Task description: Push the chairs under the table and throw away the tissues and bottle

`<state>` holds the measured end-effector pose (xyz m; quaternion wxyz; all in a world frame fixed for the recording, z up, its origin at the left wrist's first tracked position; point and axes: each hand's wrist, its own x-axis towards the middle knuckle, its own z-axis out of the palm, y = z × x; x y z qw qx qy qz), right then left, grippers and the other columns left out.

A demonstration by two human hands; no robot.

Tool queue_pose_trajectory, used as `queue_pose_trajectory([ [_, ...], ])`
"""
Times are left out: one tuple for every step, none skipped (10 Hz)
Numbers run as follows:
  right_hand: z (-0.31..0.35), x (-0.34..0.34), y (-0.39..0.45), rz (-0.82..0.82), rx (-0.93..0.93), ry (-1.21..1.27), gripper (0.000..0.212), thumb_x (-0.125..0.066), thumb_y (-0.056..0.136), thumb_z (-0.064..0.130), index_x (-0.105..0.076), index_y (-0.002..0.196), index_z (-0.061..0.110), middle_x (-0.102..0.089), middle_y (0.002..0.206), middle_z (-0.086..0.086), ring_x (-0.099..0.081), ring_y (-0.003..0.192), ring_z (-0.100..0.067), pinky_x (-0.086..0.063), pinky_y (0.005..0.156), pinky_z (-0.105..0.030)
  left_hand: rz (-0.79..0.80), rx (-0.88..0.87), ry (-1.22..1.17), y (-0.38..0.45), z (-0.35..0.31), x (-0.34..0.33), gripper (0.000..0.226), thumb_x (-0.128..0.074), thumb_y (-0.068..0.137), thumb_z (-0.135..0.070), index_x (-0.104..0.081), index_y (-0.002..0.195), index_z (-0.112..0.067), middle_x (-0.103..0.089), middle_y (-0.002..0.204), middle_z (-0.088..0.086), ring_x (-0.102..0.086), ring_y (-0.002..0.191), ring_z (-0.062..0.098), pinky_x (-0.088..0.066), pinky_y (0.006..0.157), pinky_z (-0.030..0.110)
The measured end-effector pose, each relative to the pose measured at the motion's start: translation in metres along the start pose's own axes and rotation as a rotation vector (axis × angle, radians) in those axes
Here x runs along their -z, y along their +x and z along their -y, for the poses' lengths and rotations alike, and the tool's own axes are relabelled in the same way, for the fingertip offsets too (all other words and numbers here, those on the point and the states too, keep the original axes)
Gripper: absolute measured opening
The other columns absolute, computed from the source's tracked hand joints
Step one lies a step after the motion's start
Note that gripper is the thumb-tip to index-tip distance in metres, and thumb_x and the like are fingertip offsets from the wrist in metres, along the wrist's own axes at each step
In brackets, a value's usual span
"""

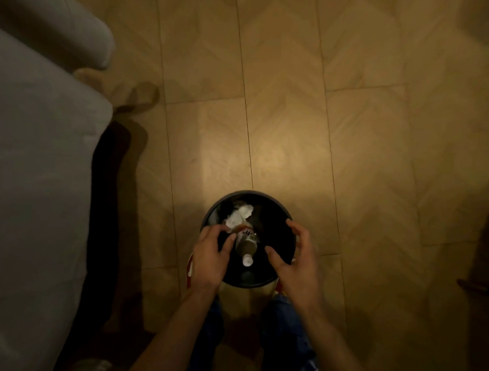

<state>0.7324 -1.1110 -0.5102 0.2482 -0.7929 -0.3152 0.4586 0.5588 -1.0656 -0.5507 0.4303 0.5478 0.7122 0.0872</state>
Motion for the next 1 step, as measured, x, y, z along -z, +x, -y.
queue_pose_trajectory([
  [0.0179,0.0123,-0.0203,-0.025,0.025,0.01,0.07,-0.067,0.068,0.062,-0.045,0.132,0.047,-0.052,0.133,0.015,-0.055,0.121,-0.01,-0.056,0.09,-0.047,-0.025,-0.001,-0.031,-0.0215,-0.0169,0.0204,0.023,-0.062,0.094,-0.029,-0.064,0.113,-0.016,-0.06,0.109,-0.001,-0.06,0.1,0.015,-0.05,0.085,0.032],
])
